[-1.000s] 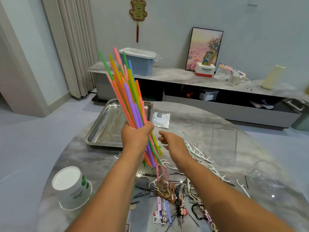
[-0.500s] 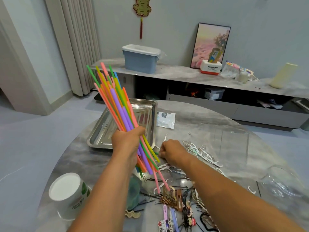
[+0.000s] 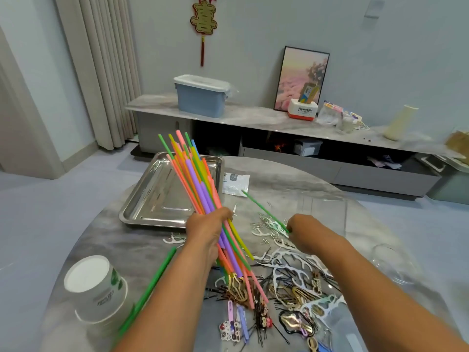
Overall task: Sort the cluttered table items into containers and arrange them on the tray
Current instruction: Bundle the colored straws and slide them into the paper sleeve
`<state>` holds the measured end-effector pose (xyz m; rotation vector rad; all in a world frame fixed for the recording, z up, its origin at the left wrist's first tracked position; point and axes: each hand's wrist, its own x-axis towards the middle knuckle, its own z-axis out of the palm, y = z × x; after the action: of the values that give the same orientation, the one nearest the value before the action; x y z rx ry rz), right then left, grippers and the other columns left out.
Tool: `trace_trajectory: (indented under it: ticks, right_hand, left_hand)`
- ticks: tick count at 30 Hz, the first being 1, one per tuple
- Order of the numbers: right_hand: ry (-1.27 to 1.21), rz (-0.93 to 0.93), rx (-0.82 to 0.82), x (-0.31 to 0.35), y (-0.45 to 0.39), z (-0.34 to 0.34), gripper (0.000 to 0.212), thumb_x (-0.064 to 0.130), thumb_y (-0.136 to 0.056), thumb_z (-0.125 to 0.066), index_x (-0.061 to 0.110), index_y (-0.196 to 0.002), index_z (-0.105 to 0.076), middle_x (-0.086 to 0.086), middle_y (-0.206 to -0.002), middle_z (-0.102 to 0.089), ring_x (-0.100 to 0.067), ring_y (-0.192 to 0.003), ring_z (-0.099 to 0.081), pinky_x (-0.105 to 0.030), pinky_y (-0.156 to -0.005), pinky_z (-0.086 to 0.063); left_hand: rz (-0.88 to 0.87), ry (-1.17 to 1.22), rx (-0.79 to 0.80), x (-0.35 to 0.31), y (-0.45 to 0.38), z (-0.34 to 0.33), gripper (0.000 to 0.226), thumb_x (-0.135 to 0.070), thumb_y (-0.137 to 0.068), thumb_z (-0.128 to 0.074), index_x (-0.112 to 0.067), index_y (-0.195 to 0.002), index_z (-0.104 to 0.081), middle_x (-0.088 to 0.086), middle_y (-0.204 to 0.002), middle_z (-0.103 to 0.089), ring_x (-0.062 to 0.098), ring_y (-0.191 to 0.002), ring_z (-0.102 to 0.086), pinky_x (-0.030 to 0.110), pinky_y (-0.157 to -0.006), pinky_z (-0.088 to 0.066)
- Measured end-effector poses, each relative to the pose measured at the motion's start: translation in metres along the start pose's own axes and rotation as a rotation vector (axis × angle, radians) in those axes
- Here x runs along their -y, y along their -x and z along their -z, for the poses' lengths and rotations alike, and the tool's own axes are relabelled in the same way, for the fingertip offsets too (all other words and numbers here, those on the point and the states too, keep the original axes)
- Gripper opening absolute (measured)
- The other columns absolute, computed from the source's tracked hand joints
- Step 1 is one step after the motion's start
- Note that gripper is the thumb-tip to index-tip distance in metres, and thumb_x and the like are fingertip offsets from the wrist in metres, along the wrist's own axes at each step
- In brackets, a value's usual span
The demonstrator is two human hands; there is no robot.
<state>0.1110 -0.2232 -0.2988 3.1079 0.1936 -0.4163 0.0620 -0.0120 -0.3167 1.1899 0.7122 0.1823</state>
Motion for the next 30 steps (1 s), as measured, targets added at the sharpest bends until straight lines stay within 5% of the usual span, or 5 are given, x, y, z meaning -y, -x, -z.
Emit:
trace_trajectory:
  ticks: [10,14,20,25,30]
  right_hand:
    - [-0.574,0.177,-0.072,0.037,0.058,-0.005,0.026,0.02,-0.1,-0.058,0.024,-0.121,-0.072,0.002,-0.089,-0.068,-0.01,-0.068,-0.057,-0.024,-0.06,-0.043]
    - [-0.511,0.302,-0.148,0.051,0.062,-0.002,0.029,0.024,-0.103,-0.058,0.029,-0.129,-0.069,0.001,-0.109,-0.074,-0.016,-0.094,-0.066,-0.03,-0.081,-0.05]
    - [-0.343,0.466,-0.299,0.074,0.063,0.005,0.024,0.03,-0.104,-0.052,0.036,-0.118,-0.07,0.007,-0.077,-0.061,-0.013,-0.072,-0.059,-0.039,-0.067,-0.054]
    - [-0.542,0.331,-0.292,0.076,0.048,0.001,0.035,0.023,-0.106,-0.045,0.033,-0.136,-0.062,0.002,-0.123,-0.066,-0.019,-0.11,-0.062,-0.039,-0.093,-0.051]
    - [-0.327,0.458,-0.112,0.105,0.038,-0.027,0.02,0.013,-0.097,-0.058,0.028,-0.106,-0.069,-0.002,-0.095,-0.07,-0.019,-0.082,-0.066,-0.039,-0.078,-0.056]
  left_hand:
    - [0.048,0.123,0.127,0.003,0.019,-0.012,0.032,-0.001,-0.068,-0.078,0.005,-0.099,-0.071,0.013,-0.08,-0.064,0.024,-0.059,-0.06,0.029,-0.052,-0.052]
    - [-0.023,0.15,0.189,-0.007,0.021,-0.008,0.039,-0.004,-0.074,-0.08,-0.001,-0.112,-0.071,0.013,-0.098,-0.076,0.025,-0.077,-0.074,0.037,-0.066,-0.061]
    - [-0.064,0.116,0.166,-0.021,0.022,0.006,0.037,-0.008,-0.071,-0.084,-0.002,-0.106,-0.072,0.015,-0.093,-0.075,0.03,-0.079,-0.075,0.044,-0.071,-0.064]
    - [-0.272,0.107,0.115,-0.059,0.028,0.013,0.036,-0.007,-0.07,-0.083,-0.004,-0.104,-0.071,0.011,-0.088,-0.075,0.018,-0.072,-0.073,0.026,-0.058,-0.058]
    - [-0.454,0.057,0.032,-0.09,0.031,0.026,0.022,-0.013,-0.069,-0.083,-0.013,-0.086,-0.07,-0.01,-0.061,-0.065,0.005,-0.052,-0.063,0.019,-0.049,-0.051]
